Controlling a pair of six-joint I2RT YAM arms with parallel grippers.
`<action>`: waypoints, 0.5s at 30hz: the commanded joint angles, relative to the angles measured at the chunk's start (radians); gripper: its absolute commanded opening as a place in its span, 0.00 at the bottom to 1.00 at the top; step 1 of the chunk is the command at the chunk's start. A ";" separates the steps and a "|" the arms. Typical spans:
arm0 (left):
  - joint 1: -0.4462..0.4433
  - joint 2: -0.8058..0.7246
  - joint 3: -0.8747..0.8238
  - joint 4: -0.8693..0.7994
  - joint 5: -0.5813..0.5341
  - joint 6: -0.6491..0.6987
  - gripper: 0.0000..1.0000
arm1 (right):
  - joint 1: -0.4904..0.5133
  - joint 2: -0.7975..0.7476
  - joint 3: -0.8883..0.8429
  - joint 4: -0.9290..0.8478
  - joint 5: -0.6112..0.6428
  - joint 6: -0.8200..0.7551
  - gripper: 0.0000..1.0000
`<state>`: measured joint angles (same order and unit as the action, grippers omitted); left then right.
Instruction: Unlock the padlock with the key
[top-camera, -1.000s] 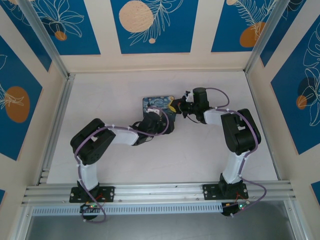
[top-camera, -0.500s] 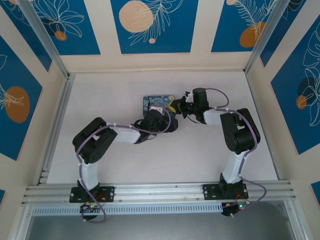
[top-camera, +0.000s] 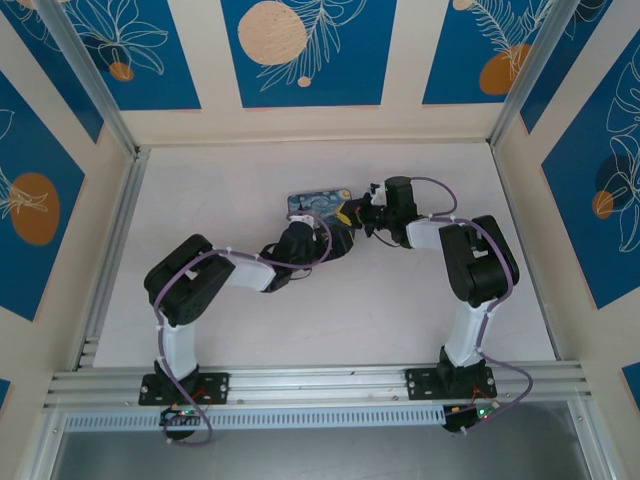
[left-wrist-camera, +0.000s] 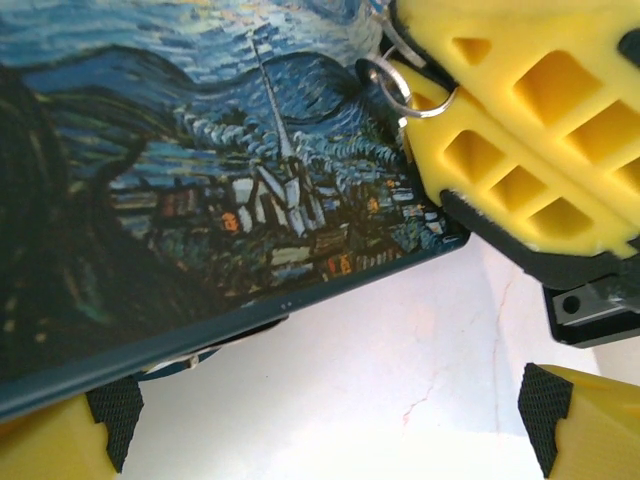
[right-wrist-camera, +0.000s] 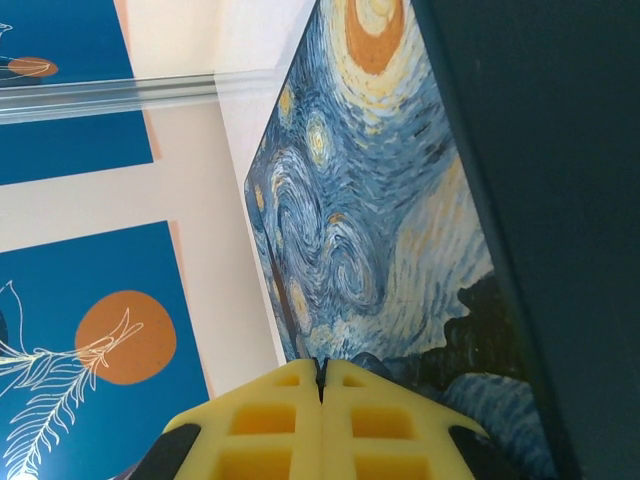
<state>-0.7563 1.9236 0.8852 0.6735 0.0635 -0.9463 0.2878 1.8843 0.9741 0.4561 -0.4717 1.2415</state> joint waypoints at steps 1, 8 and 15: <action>0.010 0.017 0.000 0.045 0.022 -0.017 0.97 | -0.003 0.011 -0.015 0.006 -0.016 0.009 0.00; 0.011 -0.012 0.010 -0.005 0.024 0.026 0.97 | -0.007 0.010 -0.010 0.018 -0.021 0.018 0.00; 0.010 -0.068 0.003 -0.087 0.013 0.075 0.99 | -0.024 -0.036 0.055 -0.030 -0.018 -0.006 0.00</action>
<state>-0.7563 1.9076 0.8852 0.6189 0.0708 -0.9123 0.2764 1.8839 0.9813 0.4507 -0.4751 1.2556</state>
